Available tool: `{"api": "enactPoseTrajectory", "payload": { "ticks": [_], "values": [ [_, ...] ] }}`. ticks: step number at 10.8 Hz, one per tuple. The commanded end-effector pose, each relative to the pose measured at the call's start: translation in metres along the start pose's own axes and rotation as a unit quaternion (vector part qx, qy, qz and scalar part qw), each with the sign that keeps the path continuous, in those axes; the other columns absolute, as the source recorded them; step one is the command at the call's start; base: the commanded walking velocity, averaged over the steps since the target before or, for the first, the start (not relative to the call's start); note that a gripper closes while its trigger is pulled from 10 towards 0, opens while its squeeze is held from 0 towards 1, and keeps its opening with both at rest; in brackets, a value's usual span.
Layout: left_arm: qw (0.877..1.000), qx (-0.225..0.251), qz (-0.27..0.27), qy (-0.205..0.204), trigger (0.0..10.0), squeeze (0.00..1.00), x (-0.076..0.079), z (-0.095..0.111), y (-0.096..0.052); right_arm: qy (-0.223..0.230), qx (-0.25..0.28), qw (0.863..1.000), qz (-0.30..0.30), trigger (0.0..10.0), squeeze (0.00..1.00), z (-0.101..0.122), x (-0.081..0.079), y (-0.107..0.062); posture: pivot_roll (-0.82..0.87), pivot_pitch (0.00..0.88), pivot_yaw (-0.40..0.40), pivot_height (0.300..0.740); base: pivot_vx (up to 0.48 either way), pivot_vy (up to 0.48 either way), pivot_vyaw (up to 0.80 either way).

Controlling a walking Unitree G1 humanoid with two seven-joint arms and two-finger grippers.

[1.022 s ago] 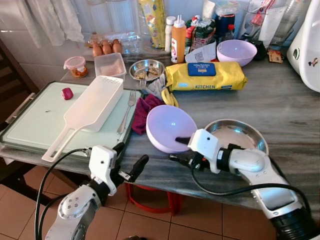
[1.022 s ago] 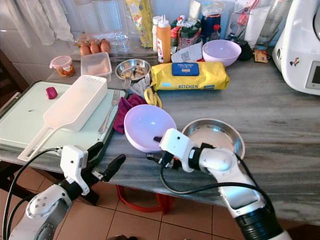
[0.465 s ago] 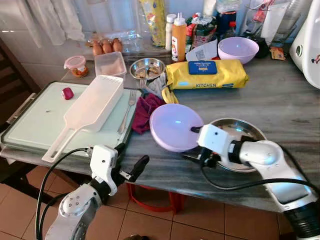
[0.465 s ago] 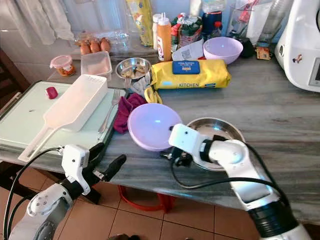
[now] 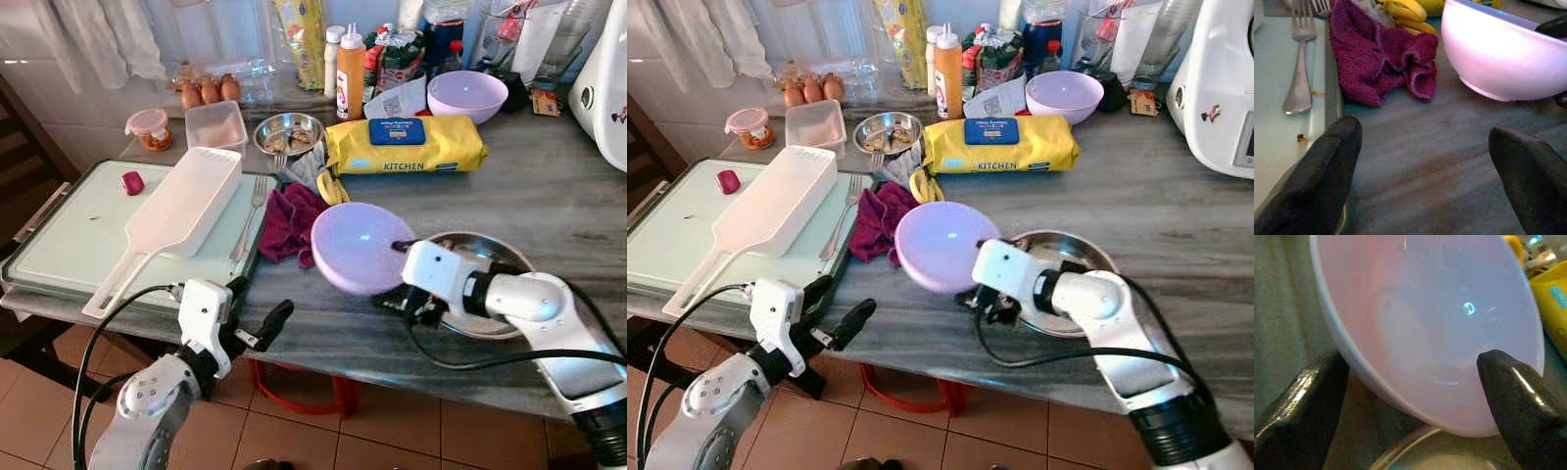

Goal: Setting the table

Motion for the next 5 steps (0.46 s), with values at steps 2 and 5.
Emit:
{"api": "enactPoseTrajectory", "payload": {
  "ticks": [2,5],
  "values": [
    [1.000,-0.007,0.009,-0.002,10.0,0.00,-0.005,-0.003,-0.002,-0.023,0.027,0.998,-0.045,10.0,0.38,0.017,0.017,-0.005,-0.02,0.108,0.108,0.740,0.000,0.000,0.00],
    [1.000,0.007,-0.022,-0.016,10.0,0.00,0.000,0.002,-0.004,0.003,0.095,0.985,-0.142,10.0,0.00,0.037,0.039,-0.009,-0.02,0.108,0.102,0.740,0.000,0.000,0.00]
  ]
}}
Point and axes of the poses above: a point about 5 cm out from each wrist's last joint towards the gripper, its own y axis pointing out of the wrist towards the gripper, its own z axis along the axis of the wrist's last joint, x = y × z, the point moved 3 cm from there along y, pointing out of the wrist towards the gripper, and after that the axes turned 2 degrees about -y, right-handed, at the moved point
